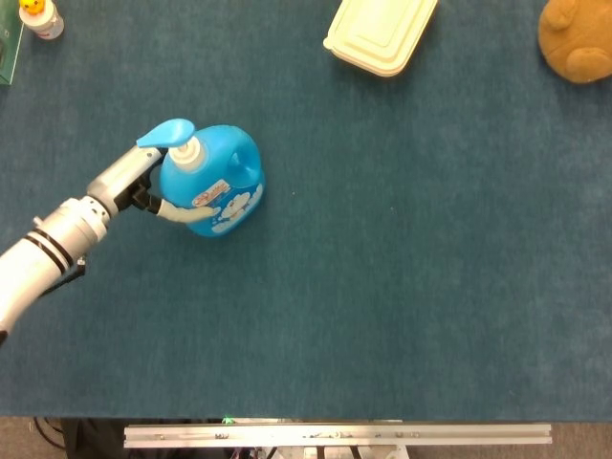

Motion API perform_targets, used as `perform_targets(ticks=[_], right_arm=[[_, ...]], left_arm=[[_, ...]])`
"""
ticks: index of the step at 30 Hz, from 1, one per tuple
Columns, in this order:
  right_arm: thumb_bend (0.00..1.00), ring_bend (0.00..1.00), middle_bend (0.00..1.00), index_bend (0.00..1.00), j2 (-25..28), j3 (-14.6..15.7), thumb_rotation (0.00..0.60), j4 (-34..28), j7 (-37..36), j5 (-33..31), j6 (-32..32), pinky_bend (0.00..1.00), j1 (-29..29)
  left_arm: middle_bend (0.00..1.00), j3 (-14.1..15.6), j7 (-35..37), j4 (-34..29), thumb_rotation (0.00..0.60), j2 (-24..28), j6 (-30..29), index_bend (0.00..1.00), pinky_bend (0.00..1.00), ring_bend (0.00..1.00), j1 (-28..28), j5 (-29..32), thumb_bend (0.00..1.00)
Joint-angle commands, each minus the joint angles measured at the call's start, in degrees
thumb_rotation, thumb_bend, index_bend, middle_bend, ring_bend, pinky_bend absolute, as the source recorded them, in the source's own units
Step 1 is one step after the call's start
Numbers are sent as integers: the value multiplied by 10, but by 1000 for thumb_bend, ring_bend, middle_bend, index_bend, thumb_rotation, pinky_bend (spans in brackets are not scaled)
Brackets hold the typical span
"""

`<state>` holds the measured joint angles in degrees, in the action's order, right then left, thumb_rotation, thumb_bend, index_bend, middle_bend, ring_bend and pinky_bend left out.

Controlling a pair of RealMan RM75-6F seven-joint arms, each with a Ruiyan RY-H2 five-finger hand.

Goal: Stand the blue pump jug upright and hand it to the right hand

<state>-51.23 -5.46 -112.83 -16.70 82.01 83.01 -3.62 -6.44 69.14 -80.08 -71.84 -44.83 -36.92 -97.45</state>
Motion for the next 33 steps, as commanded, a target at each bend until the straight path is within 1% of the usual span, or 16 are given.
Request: perform_targets(ticks=[1, 3, 5, 8, 11, 14, 17, 20, 24, 30, 33], right_arm=[[75, 107, 218, 80, 0, 0, 600, -1, 1, 0, 0, 240, 0], [75, 107, 218, 80, 0, 0, 600, -2, 2, 0, 0, 240, 1], [75, 107, 218, 80, 1, 0, 600, -2, 2, 0, 0, 240, 1], [75, 107, 218, 80, 1, 0, 600, -3, 2, 0, 1, 240, 2], [75, 107, 218, 80, 1, 0, 600, -3, 1, 1, 1, 240, 2], [75, 107, 218, 80, 2, 0, 600, -4, 1, 3, 0, 240, 2], [75, 107, 218, 80, 2, 1, 600, -5, 1, 5, 0, 240, 2], [75, 107, 218, 80, 2, 1, 600, -6, 1, 7, 2, 240, 3], [75, 107, 218, 80, 4, 1, 600, -6, 0, 8, 4, 240, 4], [75, 107, 218, 80, 3, 0, 600, -5, -1, 9, 1, 240, 2], [75, 107, 218, 80, 2, 0, 600, -6, 0, 9, -1, 240, 0]], left_arm=[[249, 28, 39, 45, 600, -10, -30, 457, 189, 196, -21, -22, 204], [236, 39, 54, 58, 600, -10, -40, 438, 180, 181, -25, -26, 204], [210, 51, 67, 67, 600, -7, -47, 399, 169, 147, -31, -30, 204], [140, 66, 77, 74, 600, -3, -55, 299, 140, 73, -35, -30, 204], [63, 77, 75, 75, 600, 0, -64, 177, 104, 11, -35, -25, 204], [20, 83, 63, 72, 600, 3, -68, 85, 88, 0, -36, -15, 204], [0, 90, 52, 61, 600, 10, -66, 23, 83, 0, -37, -6, 204], [0, 93, 38, 49, 600, 18, -70, 0, 56, 0, -35, 5, 204], [0, 98, 12, 24, 600, 34, -78, 0, 53, 0, -26, 22, 204], [0, 99, -48, -36, 600, 54, -81, 0, 53, 0, 3, 76, 204], [0, 89, -80, -70, 600, 59, -88, 0, 54, 0, 21, 120, 204]])
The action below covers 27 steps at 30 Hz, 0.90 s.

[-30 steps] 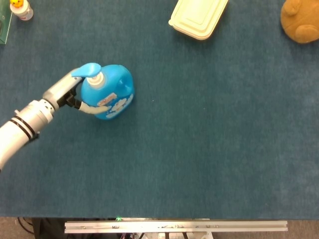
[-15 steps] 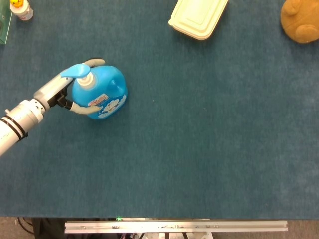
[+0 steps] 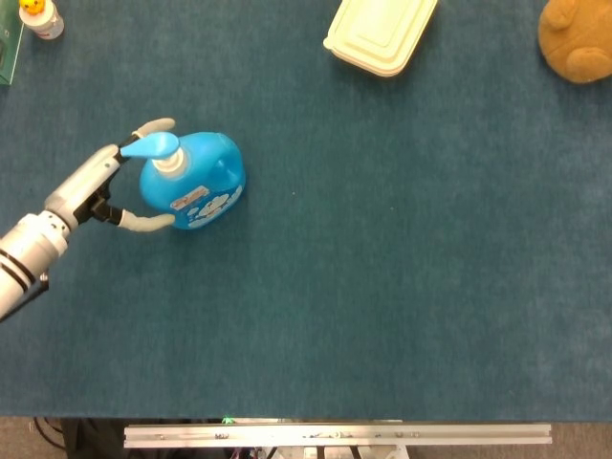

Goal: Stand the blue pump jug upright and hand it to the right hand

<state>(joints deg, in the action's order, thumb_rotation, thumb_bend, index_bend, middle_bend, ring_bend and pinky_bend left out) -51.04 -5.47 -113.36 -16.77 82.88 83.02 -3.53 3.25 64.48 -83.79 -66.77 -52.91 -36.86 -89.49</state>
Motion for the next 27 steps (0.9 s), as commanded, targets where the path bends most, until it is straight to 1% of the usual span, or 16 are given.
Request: perform_targets(ticks=[1, 7, 10, 15, 22, 27], right_arm=[[75, 107, 218, 80, 0, 0, 600, -1, 1, 0, -1, 240, -1], [75, 107, 218, 80, 1, 0, 600, -2, 3, 2, -3, 240, -2], [75, 107, 218, 80, 0, 0, 600, -2, 3, 2, -4, 240, -3], [76, 107, 218, 80, 0, 0, 600, -1, 3, 3, -5, 240, -4], [76, 107, 218, 80, 0, 1, 600, 2, -3, 4, -3, 240, -3], [75, 107, 218, 80, 0, 2, 600, 5, -8, 4, -5, 240, -3]], left_arm=[[0, -11, -47, -47, 600, 11, -10, 0, 54, 0, 28, 55, 204], [0, -35, -139, -109, 600, 11, -49, 0, 55, 0, 68, 139, 204], [26, -43, -172, -144, 600, 15, -56, 0, 55, 18, 82, 173, 204], [78, -46, -227, -185, 600, 18, -53, 1, 55, 57, 94, 204, 204], [95, -57, -265, -224, 600, 11, -43, 11, 64, 66, 103, 234, 204], [106, -71, -291, -237, 600, -6, -33, 13, 74, 84, 101, 262, 204]])
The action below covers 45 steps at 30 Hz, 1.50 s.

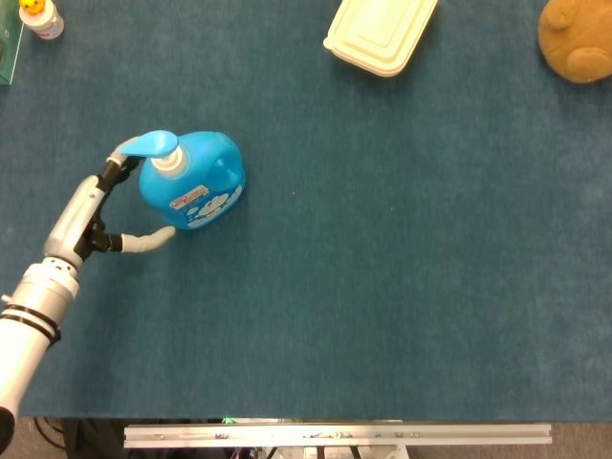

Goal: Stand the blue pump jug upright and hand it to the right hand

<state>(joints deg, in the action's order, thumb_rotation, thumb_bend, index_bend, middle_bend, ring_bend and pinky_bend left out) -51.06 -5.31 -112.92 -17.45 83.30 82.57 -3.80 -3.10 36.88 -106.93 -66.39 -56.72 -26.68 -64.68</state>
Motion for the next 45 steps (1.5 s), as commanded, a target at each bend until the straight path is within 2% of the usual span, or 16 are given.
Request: perform_targets(ticks=[1, 9, 15, 21, 26, 33, 39, 45], right_arm=[[76, 107, 218, 80, 0, 0, 600, 2, -2, 0, 0, 240, 0], [75, 107, 218, 80, 2, 0, 600, 5, -9, -3, 2, 240, 2], [76, 107, 218, 80, 3, 1, 600, 7, -12, -2, -1, 240, 2], [76, 107, 218, 80, 5, 1, 600, 8, -16, -1, 2, 240, 4], [76, 107, 218, 80, 1, 0, 600, 8, -15, 5, -1, 240, -1], [76, 107, 218, 80, 5, -5, 600, -10, 4, 22, -11, 240, -17], [77, 107, 218, 80, 17, -13, 600, -46, 15, 22, -54, 240, -49], [93, 116, 223, 88, 30, -34, 600, -93, 36, 10, -102, 240, -93]], left_arm=[[113, -11, -25, -6, 600, -16, 6, 16, 80, 92, -2, 23, 204], [175, -39, -74, 10, 600, -64, -6, 94, 141, 169, -4, 76, 204], [297, -58, -97, 21, 600, -88, -14, 263, 209, 304, -1, 102, 204], [357, -70, -105, 30, 600, -91, -15, 356, 245, 342, 7, 107, 204], [422, -82, -85, 32, 600, -82, 2, 434, 360, 456, 13, 95, 204], [456, -101, -21, 29, 600, -50, 38, 485, 361, 461, 17, 33, 204], [457, -110, 37, 8, 600, -23, 73, 488, 363, 461, 14, -18, 204], [456, -115, 70, -13, 600, -11, 88, 490, 363, 460, 6, -59, 204]])
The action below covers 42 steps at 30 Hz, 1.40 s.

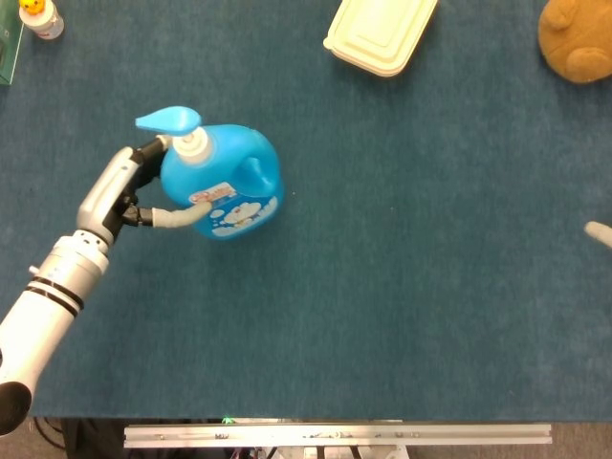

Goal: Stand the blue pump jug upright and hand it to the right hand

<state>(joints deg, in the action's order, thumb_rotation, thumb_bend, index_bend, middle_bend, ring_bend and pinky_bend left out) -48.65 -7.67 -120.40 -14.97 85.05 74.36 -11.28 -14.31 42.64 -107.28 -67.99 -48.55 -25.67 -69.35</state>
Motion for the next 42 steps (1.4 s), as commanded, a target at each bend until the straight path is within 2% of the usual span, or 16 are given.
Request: perform_targets(ticks=[1, 3, 5, 8, 19, 26, 33, 42], right_arm=[[130, 129, 238, 114, 5, -16, 600, -26, 16, -13, -28, 246, -29], [229, 165, 276, 177, -2, -24, 600, -35, 31, -24, -42, 265, -44], [273, 200, 305, 217, -14, -31, 600, -44, 52, -41, -58, 288, -62], [273, 215, 317, 254, -25, -43, 600, -58, 68, -74, -87, 301, -90], [249, 172, 284, 566, -52, -84, 600, -107, 192, -229, -135, 304, -186], [241, 170, 273, 578, -72, -88, 600, -116, 229, -271, -120, 308, -212], [229, 170, 263, 565, -97, -110, 600, -106, 267, -334, -106, 308, -254], [133, 170, 261, 496, -153, -135, 600, -94, 315, -414, -74, 308, -316]], left_arm=[[456, -4, 14, -13, 600, 6, 6, 490, 363, 459, -6, -15, 204], [456, -6, 18, -19, 600, 5, 5, 490, 363, 459, -8, -17, 204], [456, -9, 20, -26, 600, 5, 4, 490, 363, 457, -11, -14, 204], [456, -15, 20, -38, 600, 6, 5, 490, 363, 456, -16, -2, 204], [453, -30, -13, -71, 600, 13, -6, 486, 363, 439, -29, 51, 204], [447, -34, -20, -74, 600, 13, -11, 484, 363, 433, -30, 66, 204], [446, -36, -33, -85, 600, 10, -21, 480, 363, 433, -32, 72, 204], [441, -34, -56, -100, 600, 2, -35, 472, 363, 429, -32, 76, 204]])
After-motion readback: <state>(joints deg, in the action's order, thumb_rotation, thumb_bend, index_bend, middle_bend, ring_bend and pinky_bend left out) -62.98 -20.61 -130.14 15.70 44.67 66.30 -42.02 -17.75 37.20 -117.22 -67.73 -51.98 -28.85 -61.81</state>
